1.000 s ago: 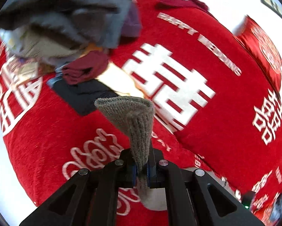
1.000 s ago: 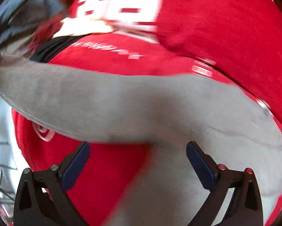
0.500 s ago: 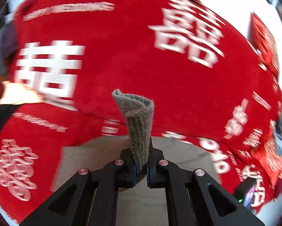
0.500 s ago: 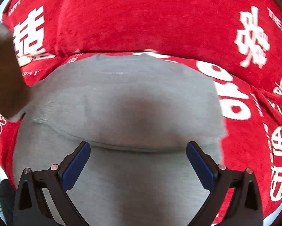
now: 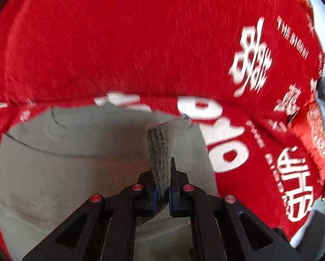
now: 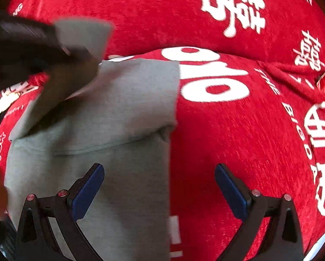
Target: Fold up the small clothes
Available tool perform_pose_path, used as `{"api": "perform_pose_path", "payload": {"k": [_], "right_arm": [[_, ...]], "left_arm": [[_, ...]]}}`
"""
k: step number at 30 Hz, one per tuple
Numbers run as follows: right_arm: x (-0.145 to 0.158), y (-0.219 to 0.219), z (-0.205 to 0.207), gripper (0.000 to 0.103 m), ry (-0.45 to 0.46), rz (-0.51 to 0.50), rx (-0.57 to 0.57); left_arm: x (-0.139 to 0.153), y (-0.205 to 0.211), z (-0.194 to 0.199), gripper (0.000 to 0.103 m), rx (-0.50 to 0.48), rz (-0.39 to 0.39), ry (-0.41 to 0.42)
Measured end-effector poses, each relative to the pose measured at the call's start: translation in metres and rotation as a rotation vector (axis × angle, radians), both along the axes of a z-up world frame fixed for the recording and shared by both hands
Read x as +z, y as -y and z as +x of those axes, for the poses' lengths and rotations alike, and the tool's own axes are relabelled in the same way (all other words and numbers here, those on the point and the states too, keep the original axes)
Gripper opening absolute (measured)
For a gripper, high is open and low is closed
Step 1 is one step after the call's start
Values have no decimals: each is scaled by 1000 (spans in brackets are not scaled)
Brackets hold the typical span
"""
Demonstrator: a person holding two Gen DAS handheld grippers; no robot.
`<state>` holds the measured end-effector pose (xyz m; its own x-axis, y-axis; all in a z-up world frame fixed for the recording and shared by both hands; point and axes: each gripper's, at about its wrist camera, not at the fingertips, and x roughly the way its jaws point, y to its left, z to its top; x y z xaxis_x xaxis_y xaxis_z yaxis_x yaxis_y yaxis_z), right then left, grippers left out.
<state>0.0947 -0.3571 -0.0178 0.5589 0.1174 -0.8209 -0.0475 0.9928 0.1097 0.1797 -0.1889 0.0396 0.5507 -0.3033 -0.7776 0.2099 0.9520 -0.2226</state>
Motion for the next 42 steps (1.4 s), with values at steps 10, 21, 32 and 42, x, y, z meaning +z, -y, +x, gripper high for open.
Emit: {"api": "perform_pose_path", "payload": {"k": [10,21,32,42], "right_arm": [[-10,33,-11,101,9,85,-41],[20,27,-17,101,85,168,3],[-3,-33,59,47,-20,34,30],[36,-74,58,82,49,-41,111]], "left_arm": [[-42,0,10,46,-31,-55,-165],[8,-95,-27,81,37,-102,-35],[-58,-191,-30,81,264,96,-89],[-44,-184,-8,81,240,125,-85]]}}
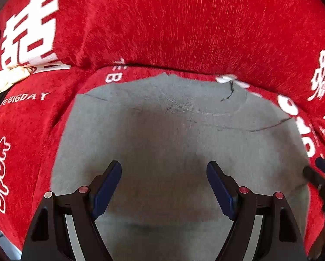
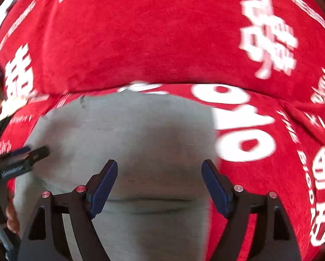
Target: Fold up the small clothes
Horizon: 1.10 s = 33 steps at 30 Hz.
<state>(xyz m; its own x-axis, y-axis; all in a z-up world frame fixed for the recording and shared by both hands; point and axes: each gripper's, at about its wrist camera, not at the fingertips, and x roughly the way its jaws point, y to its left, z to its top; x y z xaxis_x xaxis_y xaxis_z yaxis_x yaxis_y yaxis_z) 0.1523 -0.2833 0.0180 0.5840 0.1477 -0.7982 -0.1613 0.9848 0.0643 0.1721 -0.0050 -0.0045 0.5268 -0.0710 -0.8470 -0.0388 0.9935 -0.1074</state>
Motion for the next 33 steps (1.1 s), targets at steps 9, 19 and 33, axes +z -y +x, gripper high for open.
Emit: {"api": "perform_pose_path", "payload": {"k": [9,19,33], "right_arm": [[-41,-20,54,83,-87,-101,-52],[-21,-53,-20,84,-63,-96,56],[-58,-44,-160,89,-23,-161,89]], "left_arm": [[-19,-32,29,101,57,43,-38],[-8,-21,-51,101,7,-2,17],[-43,-29,-180,102,12,49,75]]}}
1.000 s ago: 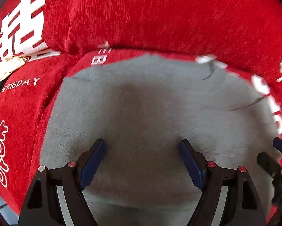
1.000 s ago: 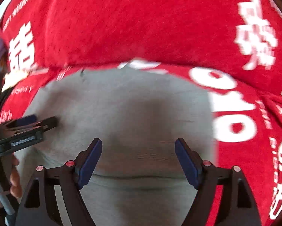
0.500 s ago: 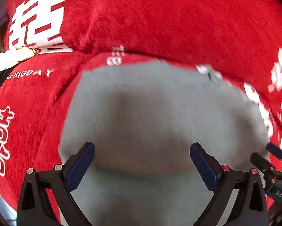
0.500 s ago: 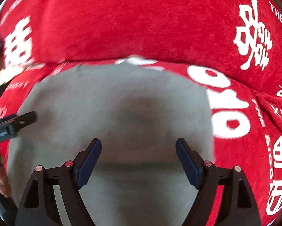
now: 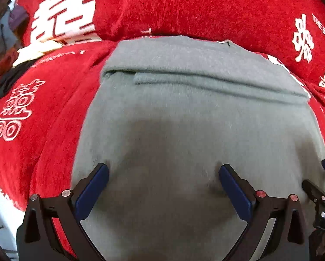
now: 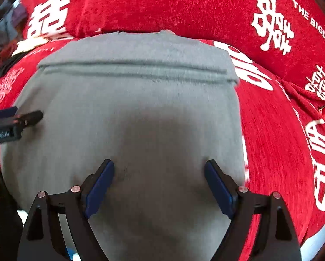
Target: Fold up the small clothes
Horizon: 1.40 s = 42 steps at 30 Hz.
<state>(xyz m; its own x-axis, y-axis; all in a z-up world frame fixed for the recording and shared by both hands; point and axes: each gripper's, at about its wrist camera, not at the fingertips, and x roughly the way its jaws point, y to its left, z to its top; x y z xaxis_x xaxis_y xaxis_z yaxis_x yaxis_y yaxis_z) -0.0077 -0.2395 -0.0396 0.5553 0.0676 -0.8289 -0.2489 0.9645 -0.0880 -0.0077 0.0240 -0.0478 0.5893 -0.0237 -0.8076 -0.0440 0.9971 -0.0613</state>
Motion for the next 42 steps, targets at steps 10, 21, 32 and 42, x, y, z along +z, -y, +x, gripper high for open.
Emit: {"api": "perform_pose_path", "payload": {"k": [10,21,32,42], "right_arm": [[-16,6,-63,97,-52,-36,-30],[14,-23,-57,97,-57,-48,67],[-18,-50,-56,102,-48,-86,129],[-31,-30,-90,102,-75,-157,138]], "left_arm": [[-12,-7,-45,102,3,-64,-17],[16,19,-36,102,-77,-14,-25],[-10,19,-48,103,-54,-14,-66],[-16,16,-65,103,-60,-31,-90]]}}
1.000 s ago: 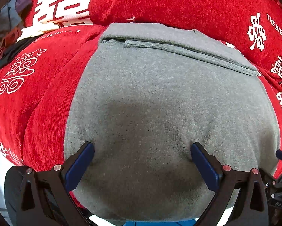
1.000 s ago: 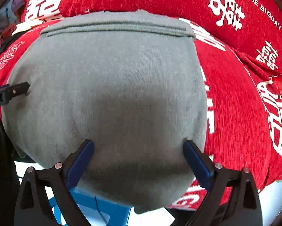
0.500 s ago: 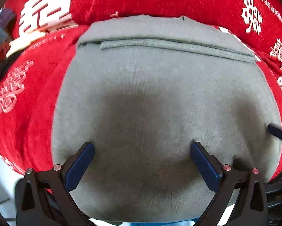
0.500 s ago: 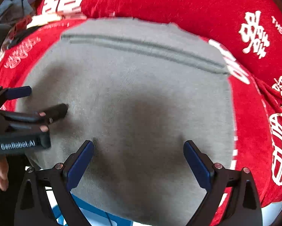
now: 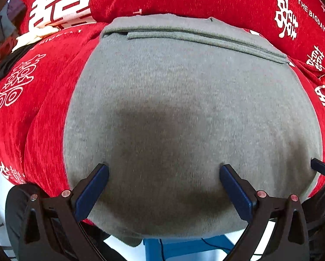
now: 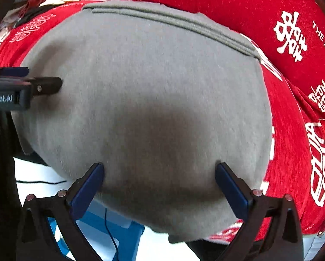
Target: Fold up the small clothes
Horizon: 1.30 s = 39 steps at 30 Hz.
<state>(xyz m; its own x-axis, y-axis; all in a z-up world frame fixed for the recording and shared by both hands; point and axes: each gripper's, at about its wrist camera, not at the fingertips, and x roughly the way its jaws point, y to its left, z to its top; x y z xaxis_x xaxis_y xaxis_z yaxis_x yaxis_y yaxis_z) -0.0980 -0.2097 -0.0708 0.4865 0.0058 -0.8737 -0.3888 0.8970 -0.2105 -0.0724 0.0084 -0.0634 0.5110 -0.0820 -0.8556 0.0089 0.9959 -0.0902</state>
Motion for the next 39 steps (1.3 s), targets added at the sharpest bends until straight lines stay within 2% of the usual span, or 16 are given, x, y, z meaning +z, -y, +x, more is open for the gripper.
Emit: {"api": "perform_pose_path", "payload": {"k": [3,7,10,11,14,16,18,22,25,31,33,35,36,37,38,39], "right_arm": [[2,16,0,102,-26,26,-41],[8,61,-2,102,-64,175,-151],[5,99,-2,102,-105,186,-309],[3,116,-3,102,-128,226,-373],[3,160,-12,102,-161,483,-483],[1,168,-16,102,-176,551,-490],[-1,162,-15,100,-201,555,-457],[-6,139,-8,89,-250,579,-370],[-11,137,5,90,-255,572,-367],[-14,134,-4,90,-248,577,-363],[-15,137,-8,90,-242,583,-364],[-15,133,-8,80,-230,560,-354],[-14,131,-10,68,-223,551,-357],[-14,132,-11,48,-216,551,-358],[-13,135,-12,35,-214,565,-358],[-12,135,-12,10,-220,589,-354]], "left_arm": [[-4,-3,-8,103,-1,-10,-5],[-8,-9,-16,102,11,-30,-18],[-11,-18,-20,102,29,-54,-51],[-12,-23,-22,102,42,-65,-60],[-16,-46,-29,102,122,-139,-91],[-19,-67,-35,102,216,-172,-109],[-24,-85,-39,102,266,-254,-130],[-38,-99,-40,102,267,-392,-194],[-49,-102,-41,102,234,-479,-237],[-65,-112,-34,102,263,-546,-294],[-66,-111,-32,91,252,-556,-291],[-59,-113,-29,83,231,-553,-276],[-55,-110,-31,76,220,-533,-267],[-51,-107,-32,71,205,-513,-262],[-48,-103,-33,60,192,-499,-258],[-43,-99,-36,42,171,-486,-254]]}}
